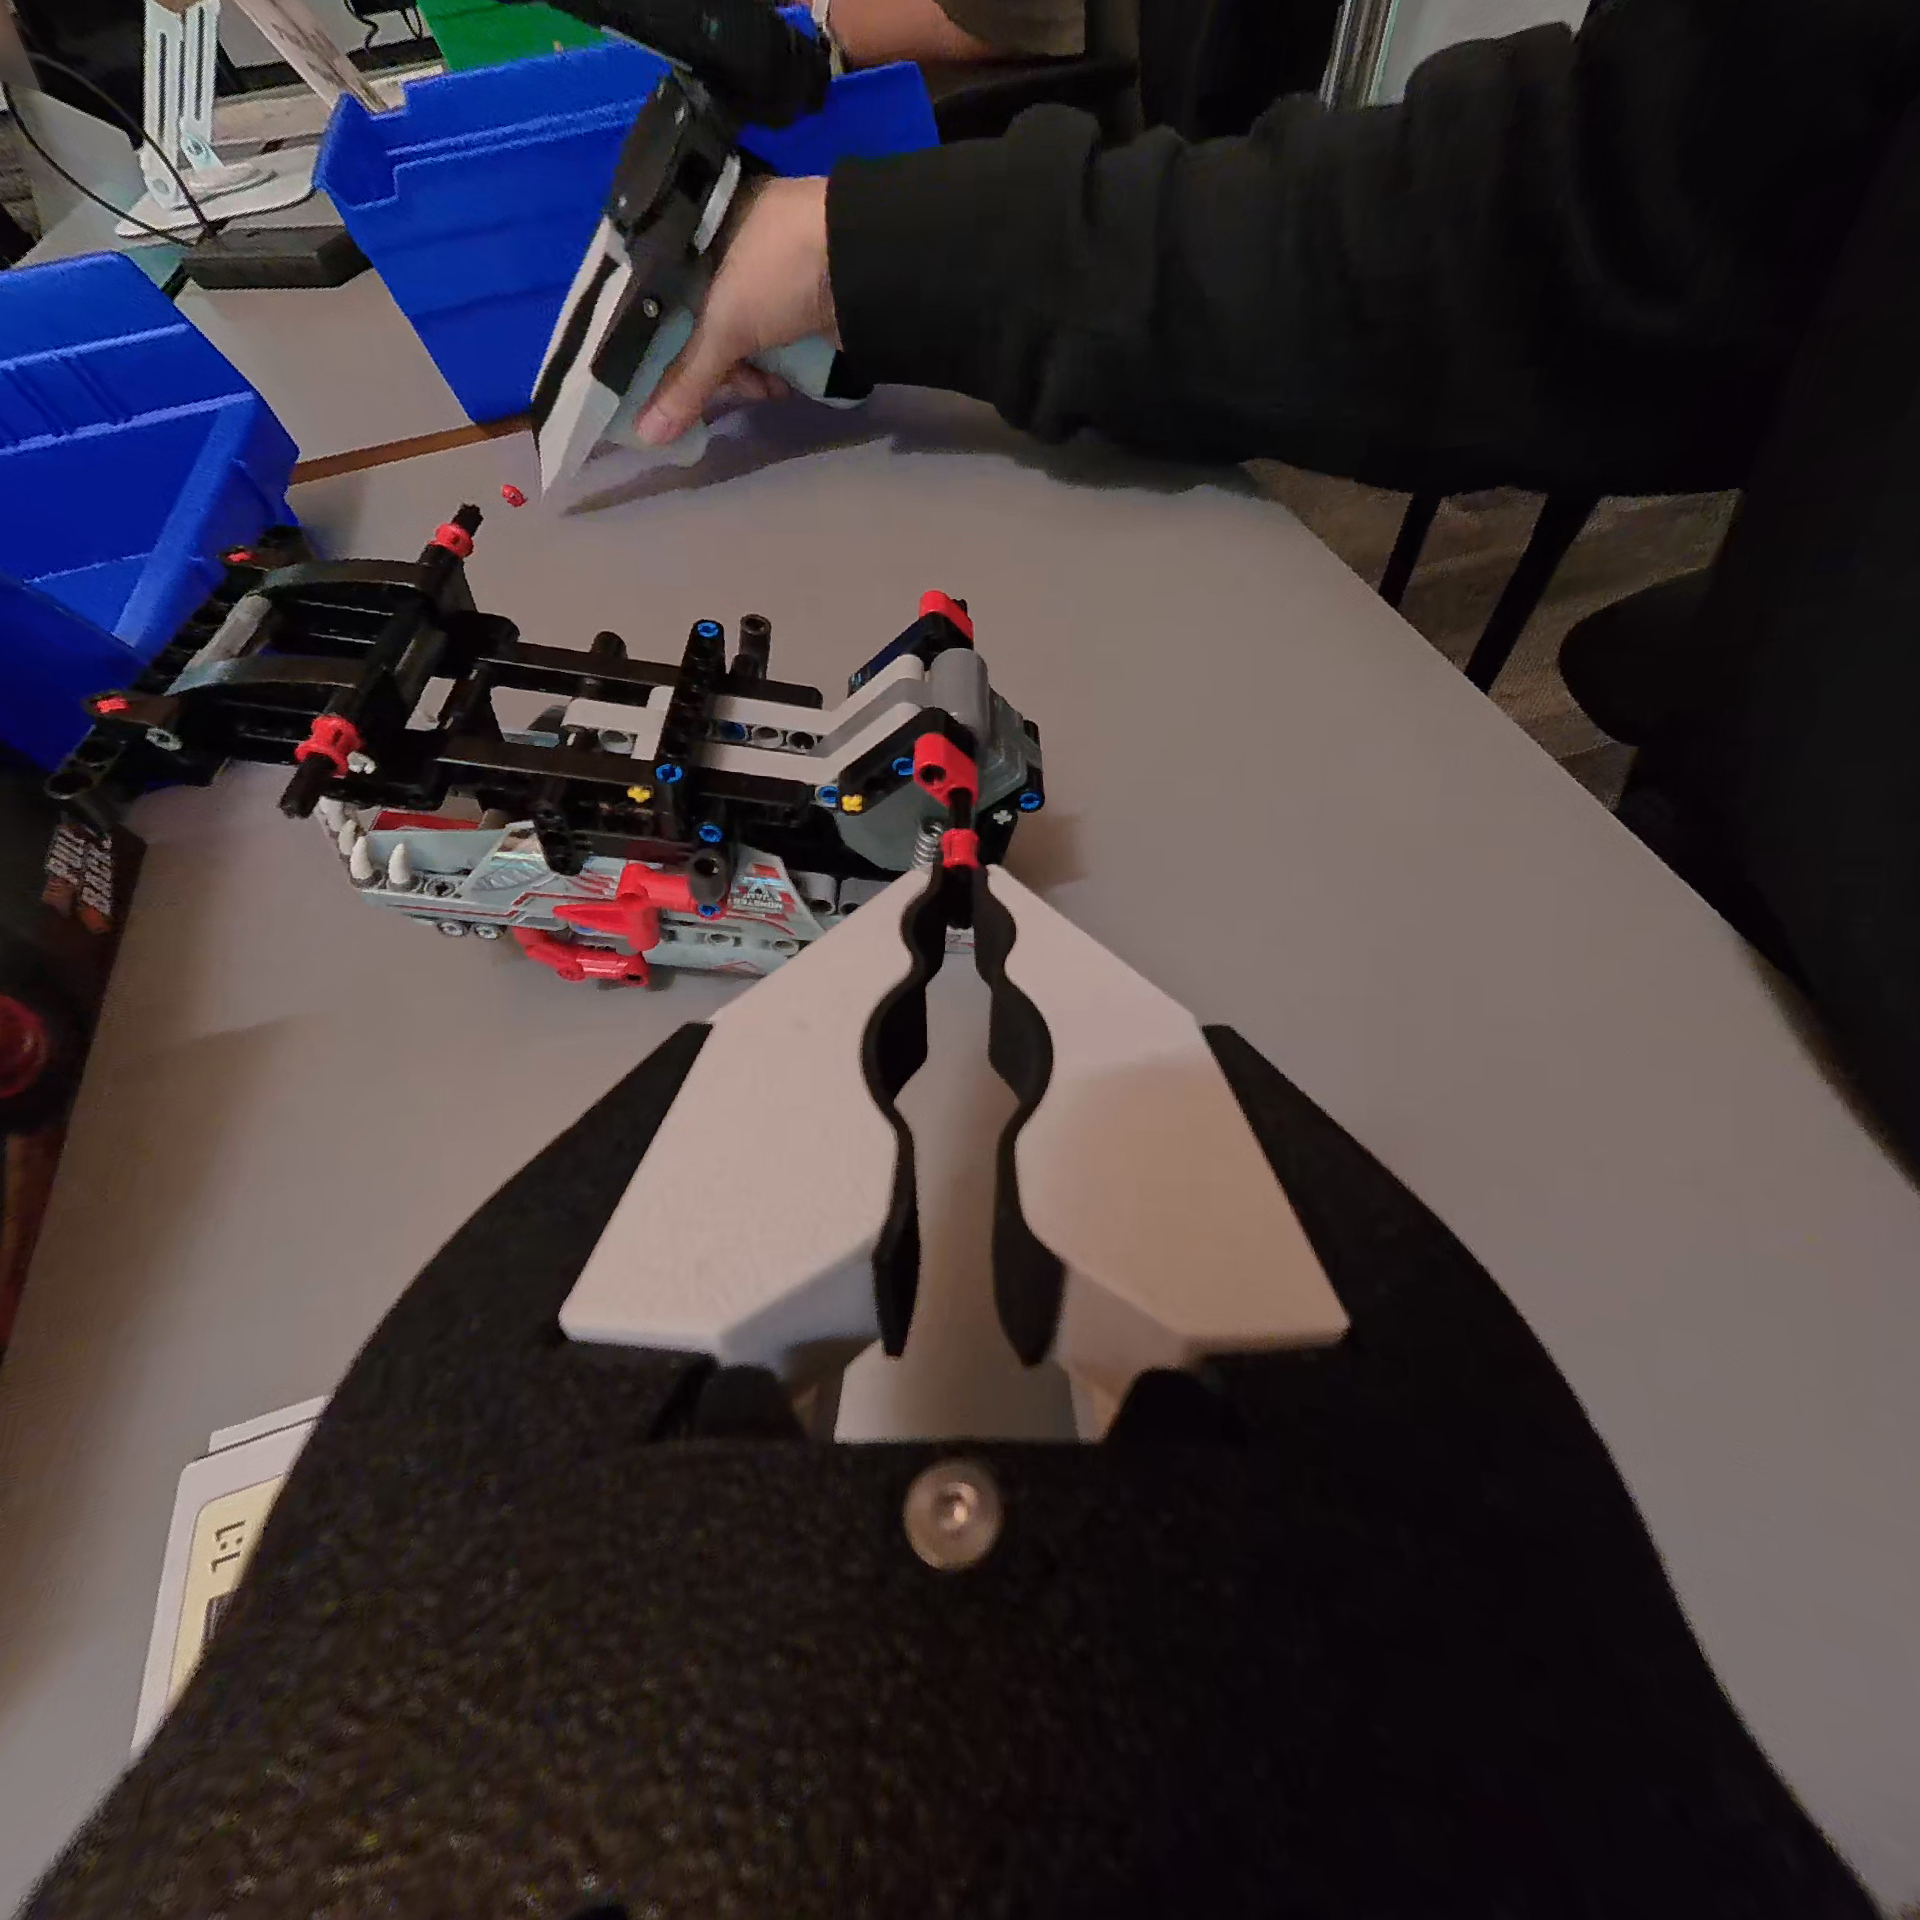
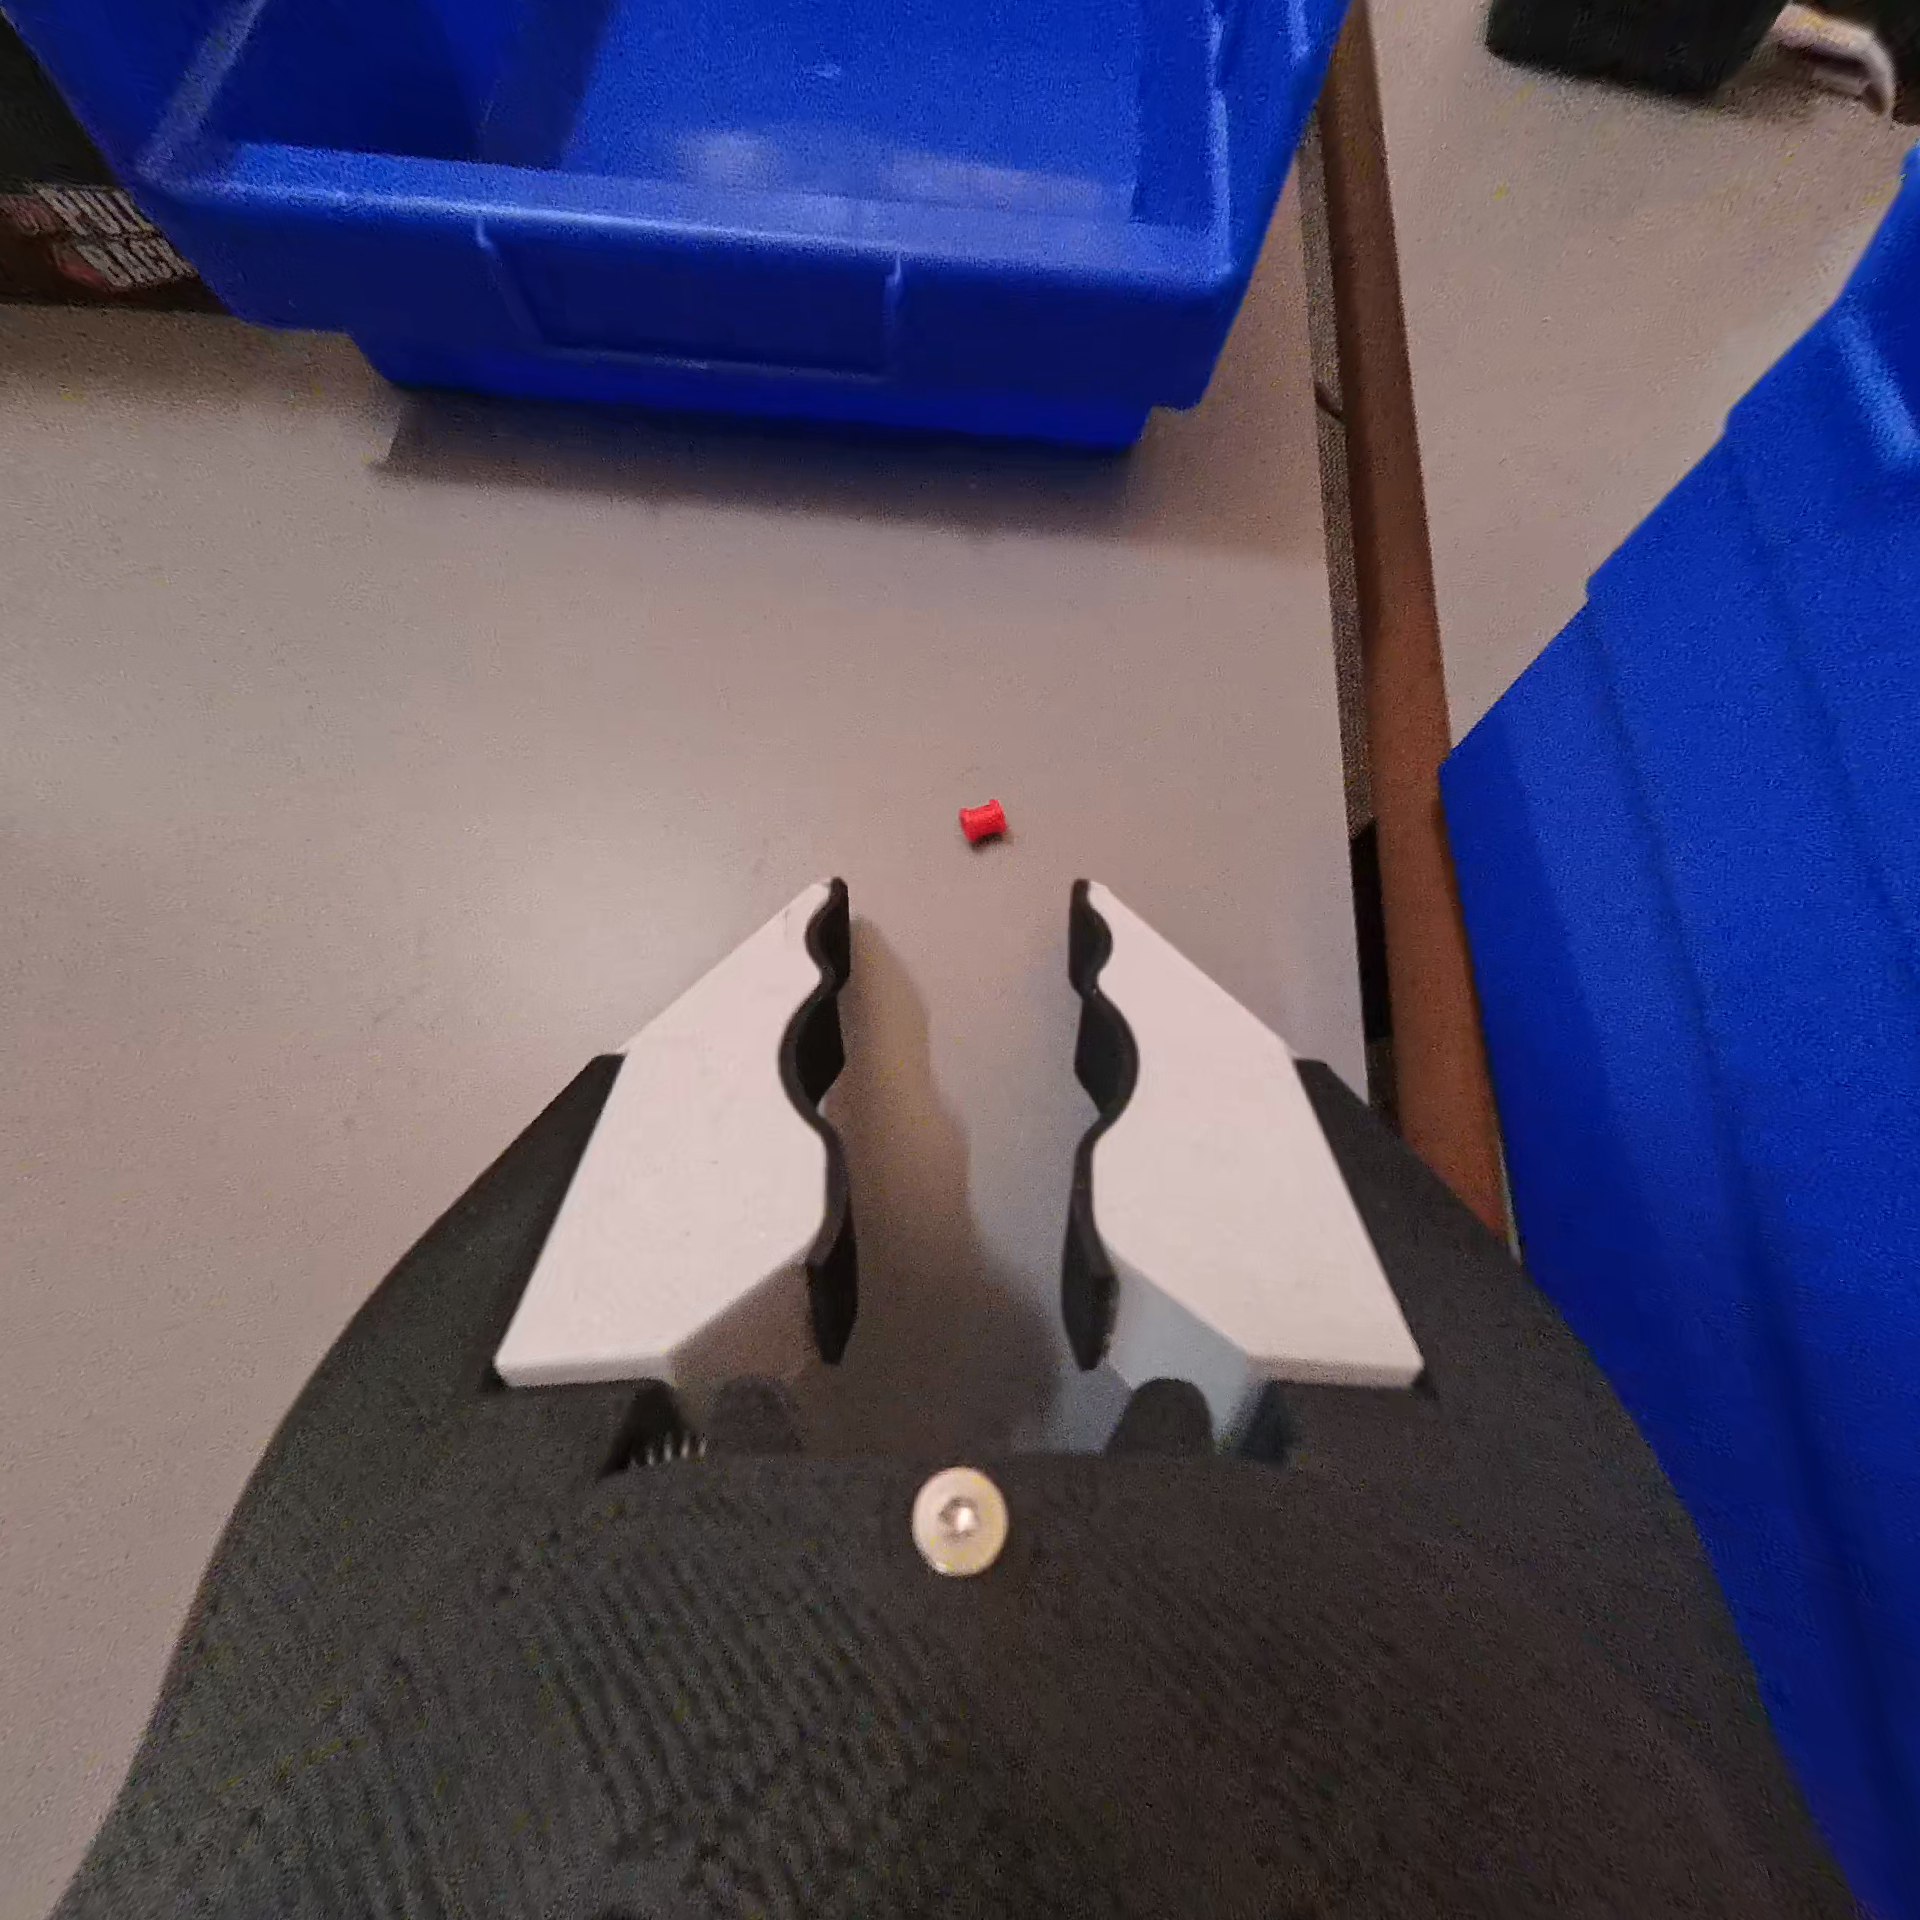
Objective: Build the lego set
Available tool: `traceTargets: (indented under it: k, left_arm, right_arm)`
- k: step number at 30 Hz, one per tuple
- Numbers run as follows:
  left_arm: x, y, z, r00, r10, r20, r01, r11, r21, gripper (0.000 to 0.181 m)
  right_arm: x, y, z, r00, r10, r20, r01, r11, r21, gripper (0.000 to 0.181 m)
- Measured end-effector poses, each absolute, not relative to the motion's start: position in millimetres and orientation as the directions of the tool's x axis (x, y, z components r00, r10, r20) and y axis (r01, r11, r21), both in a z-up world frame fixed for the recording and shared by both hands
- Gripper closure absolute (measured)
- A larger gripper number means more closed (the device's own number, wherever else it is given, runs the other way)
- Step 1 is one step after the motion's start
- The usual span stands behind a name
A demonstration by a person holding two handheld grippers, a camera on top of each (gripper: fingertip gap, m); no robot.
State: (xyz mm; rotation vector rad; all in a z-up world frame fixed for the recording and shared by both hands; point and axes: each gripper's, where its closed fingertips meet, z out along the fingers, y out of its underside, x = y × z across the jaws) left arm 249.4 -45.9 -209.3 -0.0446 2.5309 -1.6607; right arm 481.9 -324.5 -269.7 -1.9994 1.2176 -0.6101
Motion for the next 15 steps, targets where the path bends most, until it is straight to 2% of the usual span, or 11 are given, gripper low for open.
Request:
traceTargets:
  k: [2, 7, 15]
  left_arm:
    - [249.2, -46.0, -209.5, -0.993, -0.089, -0.073, 0.033, 0.393, -0.919, 0.18]
    - [249.2, -46.6, -209.6, -0.995, -0.082, -0.06, 0.024, 0.383, -0.924, 0.18]
    - [249.0, -47.0, -209.5, -0.995, -0.083, -0.063, 0.026, 0.386, -0.922, 0.18]
  right_arm:
    - [488.4, -329.6, -269.8, 0.405, -0.913, 0.058, -0.553, -0.295, -0.779, 0.145]
    - [493.7, -322.0, -272.5, 0.334, -0.942, -0.017, -0.603, -0.2, -0.772, 0.154]
    - [501.0, -318.0, -276.0, 0.301, -0.953, 0.037, -0.618, -0.225, -0.753, 0.173]
